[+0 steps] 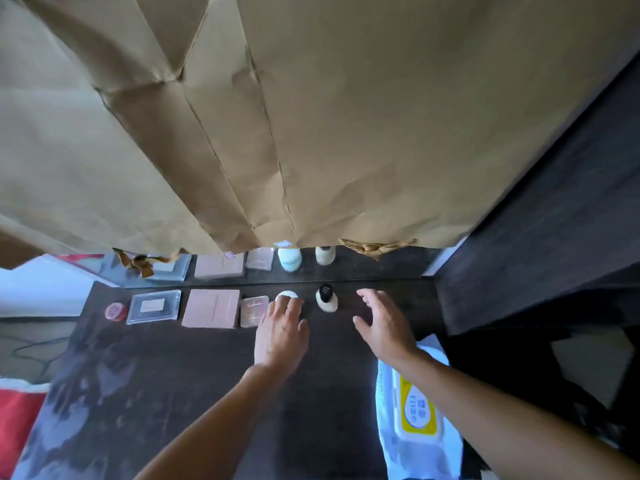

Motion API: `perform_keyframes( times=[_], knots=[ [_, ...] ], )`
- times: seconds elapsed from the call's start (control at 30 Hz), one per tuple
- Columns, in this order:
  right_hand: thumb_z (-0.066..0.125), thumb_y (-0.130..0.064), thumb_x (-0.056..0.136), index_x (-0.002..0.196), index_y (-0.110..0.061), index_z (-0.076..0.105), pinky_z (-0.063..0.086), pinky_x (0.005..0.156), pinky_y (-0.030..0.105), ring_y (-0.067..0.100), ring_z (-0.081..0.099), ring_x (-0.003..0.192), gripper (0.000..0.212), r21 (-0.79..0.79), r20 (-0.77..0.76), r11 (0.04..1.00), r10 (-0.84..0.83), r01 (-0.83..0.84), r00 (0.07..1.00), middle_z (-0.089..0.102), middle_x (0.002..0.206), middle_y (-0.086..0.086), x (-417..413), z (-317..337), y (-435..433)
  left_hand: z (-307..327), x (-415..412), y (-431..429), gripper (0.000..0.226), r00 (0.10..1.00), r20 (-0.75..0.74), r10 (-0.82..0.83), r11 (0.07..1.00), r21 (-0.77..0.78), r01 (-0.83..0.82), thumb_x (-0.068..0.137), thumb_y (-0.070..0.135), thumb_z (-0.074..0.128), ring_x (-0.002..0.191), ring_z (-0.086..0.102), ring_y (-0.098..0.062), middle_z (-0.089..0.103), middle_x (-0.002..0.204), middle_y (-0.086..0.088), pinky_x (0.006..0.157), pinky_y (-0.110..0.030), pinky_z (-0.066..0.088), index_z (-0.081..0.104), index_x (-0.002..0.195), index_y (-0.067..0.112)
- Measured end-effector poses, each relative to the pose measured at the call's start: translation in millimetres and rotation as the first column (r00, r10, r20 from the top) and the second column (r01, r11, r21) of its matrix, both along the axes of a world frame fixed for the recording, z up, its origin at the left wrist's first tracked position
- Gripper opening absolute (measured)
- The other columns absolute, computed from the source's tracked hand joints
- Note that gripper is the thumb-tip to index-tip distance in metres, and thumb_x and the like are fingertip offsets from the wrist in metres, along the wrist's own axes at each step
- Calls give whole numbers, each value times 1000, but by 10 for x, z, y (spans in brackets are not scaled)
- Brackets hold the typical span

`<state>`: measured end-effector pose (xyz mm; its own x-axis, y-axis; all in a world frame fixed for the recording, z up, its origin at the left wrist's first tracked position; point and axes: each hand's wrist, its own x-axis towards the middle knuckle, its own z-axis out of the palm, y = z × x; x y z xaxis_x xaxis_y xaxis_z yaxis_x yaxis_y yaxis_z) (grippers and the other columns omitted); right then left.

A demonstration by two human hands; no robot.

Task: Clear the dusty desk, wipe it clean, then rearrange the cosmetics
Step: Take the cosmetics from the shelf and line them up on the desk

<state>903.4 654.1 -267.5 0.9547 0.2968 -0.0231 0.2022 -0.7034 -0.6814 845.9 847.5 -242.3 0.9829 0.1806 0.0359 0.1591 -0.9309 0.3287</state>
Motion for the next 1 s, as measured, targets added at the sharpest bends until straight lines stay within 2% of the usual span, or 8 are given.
perform_keyframes(
  times=[0.1,0.27,0.33,0.47,0.57,0.63,0.87,1.0],
  knots=[
    [65,-17,79,118,-17,56,50,83,36,18,59,103,40,-10,30,1000,10,-10,1000,59,106,1,-141,131,-366,147,-142,-314,28,1000,2,-21,1000,-9,21,67,8,73,73,61,-31,62,84,-7,55,-37,49,62,93,10],
    [62,-17,81,120,-17,56,49,86,34,18,59,105,39,-67,92,994,94,-88,991,59,113,-1,-482,299,-1125,304,-458,-1043,24,987,80,-140,990,33,138,65,11,69,69,62,-25,62,78,-1,54,-32,50,64,88,15],
    [62,-19,81,115,-19,59,50,79,32,16,57,105,35,-130,152,985,136,-116,979,59,111,-3,-639,386,-1476,355,-598,-1385,15,976,77,-203,977,79,197,67,17,61,65,60,-22,59,73,2,51,-29,47,62,82,18],
    [63,-22,78,99,-17,64,52,64,35,22,60,97,21,-262,270,953,226,-154,936,61,103,-2,-882,631,-2230,478,-777,-2053,20,934,52,-354,923,184,339,58,14,74,59,58,-22,56,67,1,49,-28,46,61,72,17],
    [68,-21,79,98,-16,66,50,61,32,22,62,93,20,-307,343,948,192,-83,919,61,102,-2,-925,893,-2769,687,-810,-2523,6,906,127,-403,904,208,373,70,20,55,59,58,-21,56,67,1,49,-28,46,60,70,17],
    [70,-21,79,98,-15,66,48,60,31,21,62,93,20,-307,395,952,141,-14,908,61,102,-3,-871,1127,-3059,871,-745,-2789,18,887,188,-421,900,207,384,74,25,44,62,58,-21,56,69,1,51,-28,46,60,73,18],
    [72,-14,75,93,-14,67,51,60,31,22,61,88,19,-212,603,966,7,151,798,62,95,-1,-443,1956,-3649,1608,-237,-3449,24,800,382,-462,887,188,423,80,24,43,73,58,-25,58,83,-4,60,-35,51,63,88,13],
    [70,-13,74,98,-12,67,50,63,33,25,59,94,24,-268,687,943,44,197,725,62,99,2,-133,2286,-3721,1986,191,-3619,22,763,458,-457,890,240,389,79,22,44,76,55,-28,57,88,-8,61,-37,49,61,87,10]
  ],
)
